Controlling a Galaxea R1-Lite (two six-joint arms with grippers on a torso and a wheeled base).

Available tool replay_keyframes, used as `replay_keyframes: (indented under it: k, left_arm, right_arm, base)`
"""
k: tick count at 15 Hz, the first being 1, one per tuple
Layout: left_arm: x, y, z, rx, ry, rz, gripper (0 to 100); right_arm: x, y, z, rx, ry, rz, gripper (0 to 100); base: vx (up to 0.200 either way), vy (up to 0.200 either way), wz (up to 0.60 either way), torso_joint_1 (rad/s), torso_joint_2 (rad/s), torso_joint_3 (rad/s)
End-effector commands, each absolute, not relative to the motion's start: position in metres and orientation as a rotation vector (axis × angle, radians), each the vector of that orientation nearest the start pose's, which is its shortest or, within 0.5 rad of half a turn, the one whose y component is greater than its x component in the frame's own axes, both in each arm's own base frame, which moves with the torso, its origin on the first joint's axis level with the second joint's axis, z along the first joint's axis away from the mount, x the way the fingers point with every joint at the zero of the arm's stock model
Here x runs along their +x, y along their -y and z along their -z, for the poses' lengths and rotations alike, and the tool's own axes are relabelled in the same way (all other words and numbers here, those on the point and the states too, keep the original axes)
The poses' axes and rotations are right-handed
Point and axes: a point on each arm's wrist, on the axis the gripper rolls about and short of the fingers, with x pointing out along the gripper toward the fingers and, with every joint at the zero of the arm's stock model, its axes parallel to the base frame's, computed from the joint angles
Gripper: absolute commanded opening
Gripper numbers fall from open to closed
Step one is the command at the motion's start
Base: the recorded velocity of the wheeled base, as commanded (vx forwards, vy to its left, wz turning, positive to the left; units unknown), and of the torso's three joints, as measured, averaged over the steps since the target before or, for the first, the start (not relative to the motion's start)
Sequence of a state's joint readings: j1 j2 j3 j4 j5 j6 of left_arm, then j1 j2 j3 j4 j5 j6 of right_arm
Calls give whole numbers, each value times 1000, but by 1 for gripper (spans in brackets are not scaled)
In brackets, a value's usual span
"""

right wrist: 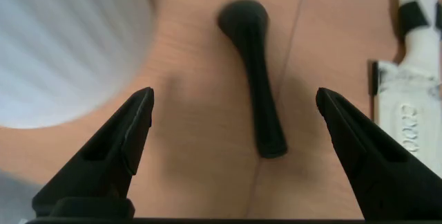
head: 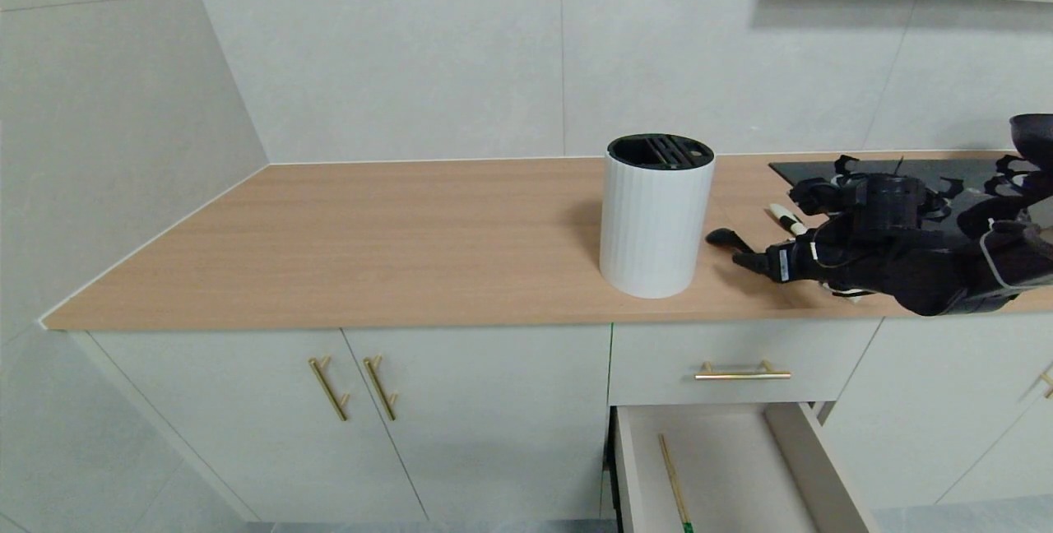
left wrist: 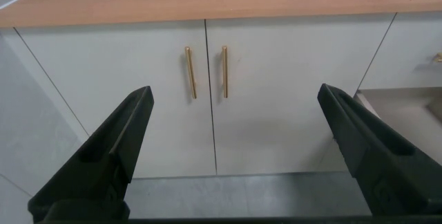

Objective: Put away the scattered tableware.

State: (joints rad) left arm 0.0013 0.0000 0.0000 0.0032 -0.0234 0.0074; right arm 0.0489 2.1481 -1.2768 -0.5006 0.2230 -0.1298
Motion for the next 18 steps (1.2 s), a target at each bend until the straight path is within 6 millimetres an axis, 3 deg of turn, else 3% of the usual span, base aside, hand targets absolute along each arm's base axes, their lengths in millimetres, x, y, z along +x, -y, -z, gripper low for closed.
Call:
replay_keyframes:
  k: [1, 18]
  left_arm:
    - [-23, 1, -75, 8, -3, 23, 100]
    - [-23, 1, -75, 8, -3, 23, 100]
  right_arm:
    - [433, -21, -115, -90, -384, -283, 100]
    - [453, -21, -103, -91, -363, -280, 100]
  base:
    - [0, 0, 0, 0, 0, 0]
    - [0, 0, 0, 0, 0, 0]
